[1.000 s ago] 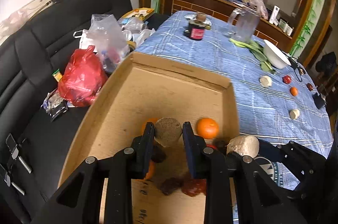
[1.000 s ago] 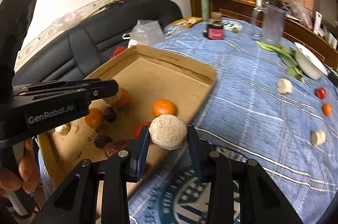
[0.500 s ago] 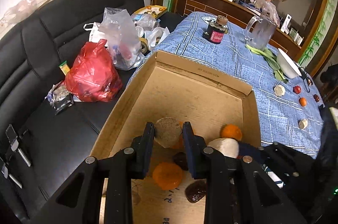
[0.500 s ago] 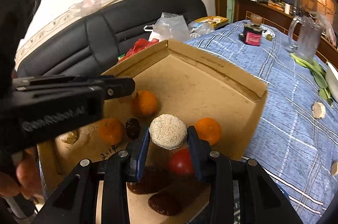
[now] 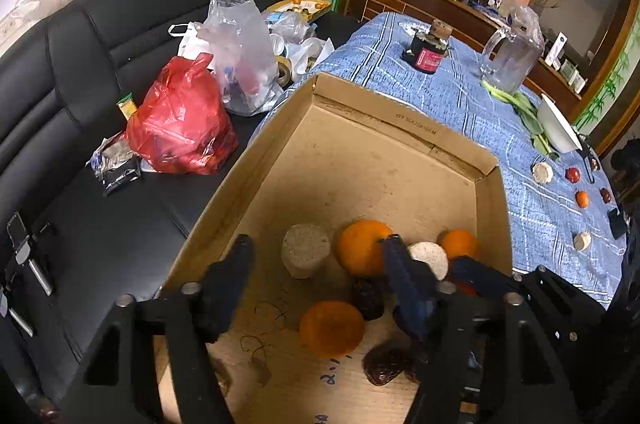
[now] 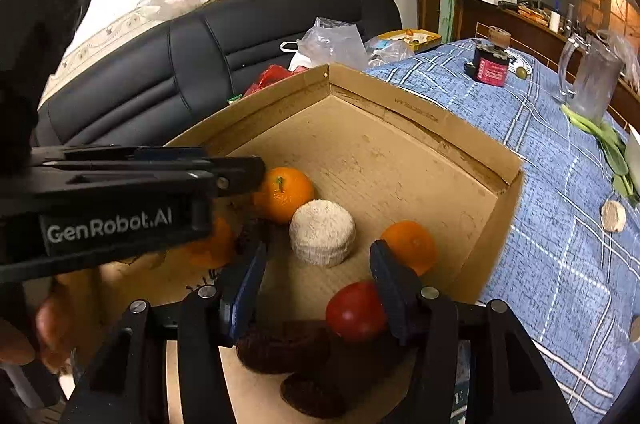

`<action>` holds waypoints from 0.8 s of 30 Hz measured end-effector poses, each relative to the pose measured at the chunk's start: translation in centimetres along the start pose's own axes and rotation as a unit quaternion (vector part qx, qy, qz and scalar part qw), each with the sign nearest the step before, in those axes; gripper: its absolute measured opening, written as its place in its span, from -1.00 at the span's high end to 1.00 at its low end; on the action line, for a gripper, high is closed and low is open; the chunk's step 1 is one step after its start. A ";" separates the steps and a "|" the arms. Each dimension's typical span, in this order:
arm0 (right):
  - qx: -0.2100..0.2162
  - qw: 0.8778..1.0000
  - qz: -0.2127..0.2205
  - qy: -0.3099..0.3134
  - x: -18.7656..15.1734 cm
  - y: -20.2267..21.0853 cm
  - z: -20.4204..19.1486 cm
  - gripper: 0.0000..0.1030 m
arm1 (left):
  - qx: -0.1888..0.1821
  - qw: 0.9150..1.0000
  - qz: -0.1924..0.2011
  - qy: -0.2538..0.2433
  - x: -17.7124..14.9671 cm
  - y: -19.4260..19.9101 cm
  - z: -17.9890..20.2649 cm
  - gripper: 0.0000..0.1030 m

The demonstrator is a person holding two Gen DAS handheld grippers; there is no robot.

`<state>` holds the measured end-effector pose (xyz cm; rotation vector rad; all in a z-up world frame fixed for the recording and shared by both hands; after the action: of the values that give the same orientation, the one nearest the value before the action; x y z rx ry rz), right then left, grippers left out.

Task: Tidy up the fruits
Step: 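Open both tools to drop the beige cakes into the box, then move both open tools from the box back over the tablecloth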

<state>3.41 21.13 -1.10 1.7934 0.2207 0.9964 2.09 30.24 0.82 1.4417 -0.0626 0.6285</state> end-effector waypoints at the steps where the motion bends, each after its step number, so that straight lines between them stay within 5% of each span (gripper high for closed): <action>1: 0.001 1.000 0.004 -0.003 -0.1 0.4 0.1 -0.15 | 0.007 1.000 0.004 -0.002 0.0 0.2 0.2 -0.31; 10: -0.014 0.998 0.041 -0.038 -1.2 4.3 2.1 -0.30 | 0.028 0.999 0.038 -0.026 -0.1 1.9 2.6 -0.52; 24: -0.071 0.988 0.066 -0.124 -4.9 9.1 9.4 -0.38 | 0.012 0.996 0.055 -0.068 -1.7 2.7 10.2 -0.56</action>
<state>4.31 7.69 2.79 1.7989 -0.1228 0.8471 2.86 20.10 4.22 1.5098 -0.2442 0.6210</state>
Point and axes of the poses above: each gripper's, at about its wrist camera, not at the fingertips, and y roughly against the way its jaws point, z to its right, x to its top, the point moved 7 cm from there along -y, roughly the way its jaws point, and after that the axes turned 11 degrees about -z, right-handed, at the moved point
